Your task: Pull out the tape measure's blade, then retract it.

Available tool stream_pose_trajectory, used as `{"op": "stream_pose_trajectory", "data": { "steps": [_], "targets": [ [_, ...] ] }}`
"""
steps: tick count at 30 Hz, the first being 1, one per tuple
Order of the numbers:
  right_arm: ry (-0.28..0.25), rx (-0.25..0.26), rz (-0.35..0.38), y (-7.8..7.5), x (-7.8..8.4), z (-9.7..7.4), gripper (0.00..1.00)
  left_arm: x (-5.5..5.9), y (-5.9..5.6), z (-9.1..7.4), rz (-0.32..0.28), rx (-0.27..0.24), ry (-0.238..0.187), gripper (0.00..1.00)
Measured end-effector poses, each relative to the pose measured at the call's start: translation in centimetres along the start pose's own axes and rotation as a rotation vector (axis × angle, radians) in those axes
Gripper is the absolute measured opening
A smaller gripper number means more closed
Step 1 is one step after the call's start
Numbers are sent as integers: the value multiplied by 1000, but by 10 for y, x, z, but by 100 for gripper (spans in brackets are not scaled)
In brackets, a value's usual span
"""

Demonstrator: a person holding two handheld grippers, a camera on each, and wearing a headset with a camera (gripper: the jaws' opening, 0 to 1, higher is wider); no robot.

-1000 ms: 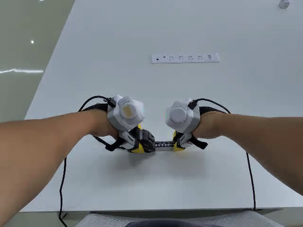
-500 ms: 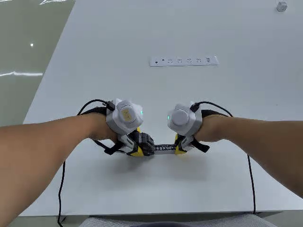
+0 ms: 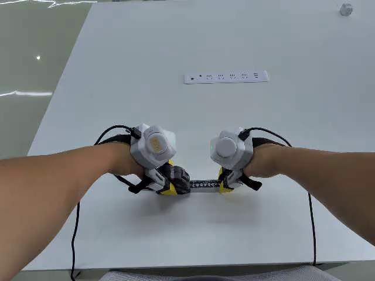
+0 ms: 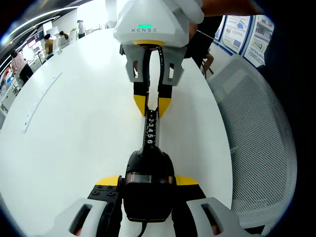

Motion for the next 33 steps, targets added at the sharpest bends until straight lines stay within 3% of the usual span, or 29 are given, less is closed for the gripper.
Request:
{"op": "stream_pose_trajectory", "data": {
  "steps": [33],
  "targets": [
    [-2,6,14,-1,15,-6,12,0,0,1,7,-6,9,35]
  ]
}}
Point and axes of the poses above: the centre of the closed fingertips' face, and the gripper's own axes: z roughly forward along the fingers, y roughly to its left, x roughly out of its underside, the point moved 10 cm from there along -z, roughly backward along the fingers, and after that the axes turned 5 degrees about -x, right-handed, at the moved point
